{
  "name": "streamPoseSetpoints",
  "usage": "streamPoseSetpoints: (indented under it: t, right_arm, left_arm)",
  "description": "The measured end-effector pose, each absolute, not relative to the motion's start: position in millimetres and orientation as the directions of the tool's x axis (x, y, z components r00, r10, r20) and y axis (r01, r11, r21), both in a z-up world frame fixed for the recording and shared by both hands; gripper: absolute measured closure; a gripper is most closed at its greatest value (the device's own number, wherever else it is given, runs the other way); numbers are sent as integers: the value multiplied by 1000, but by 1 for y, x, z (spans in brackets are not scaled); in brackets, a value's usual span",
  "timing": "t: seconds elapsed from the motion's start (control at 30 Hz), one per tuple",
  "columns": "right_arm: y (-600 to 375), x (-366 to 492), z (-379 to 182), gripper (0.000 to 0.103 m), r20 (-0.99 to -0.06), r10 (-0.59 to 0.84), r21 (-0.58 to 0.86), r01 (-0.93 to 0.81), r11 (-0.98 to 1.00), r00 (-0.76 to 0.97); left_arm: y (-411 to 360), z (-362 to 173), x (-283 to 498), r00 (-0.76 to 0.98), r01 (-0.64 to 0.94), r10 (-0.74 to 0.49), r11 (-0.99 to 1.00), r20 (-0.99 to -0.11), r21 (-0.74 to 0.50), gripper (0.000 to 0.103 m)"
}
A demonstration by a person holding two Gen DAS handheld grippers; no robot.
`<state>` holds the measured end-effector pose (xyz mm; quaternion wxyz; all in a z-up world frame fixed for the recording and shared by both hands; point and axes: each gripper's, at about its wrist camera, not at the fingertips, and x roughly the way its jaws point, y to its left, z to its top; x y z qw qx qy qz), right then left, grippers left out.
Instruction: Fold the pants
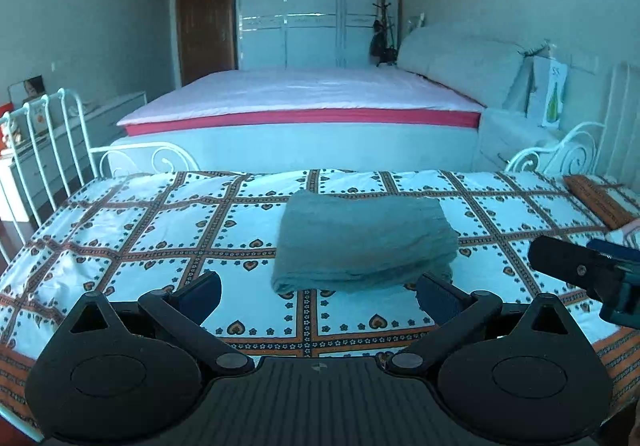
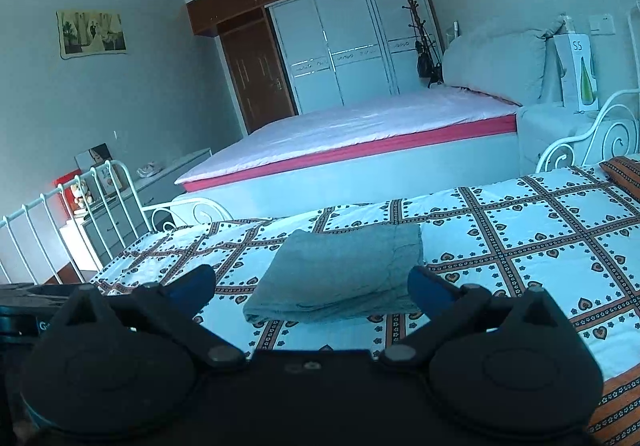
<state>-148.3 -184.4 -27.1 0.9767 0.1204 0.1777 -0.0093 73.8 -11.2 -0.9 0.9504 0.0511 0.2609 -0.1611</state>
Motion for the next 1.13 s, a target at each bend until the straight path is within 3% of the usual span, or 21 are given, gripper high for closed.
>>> streamPoseSetpoints:
  t: [0.27,0.8,1.13]
  right_arm:
    - [-179,-148,-29,7,-353,28,219,54,974,935]
    - [-179,-147,-30,7,-363,14,206,66,976,932]
    - [-179,-144,-26,7,-360,-30,185,102,977,933]
  left_arm:
    - [-5,-5,82,762,366,-353,926,-542,-89,0]
    - [-11,-9,82,785,344,-311,938,-536,-40,0]
    - [-14,0,72,832,360,-315,933,-457,12,0]
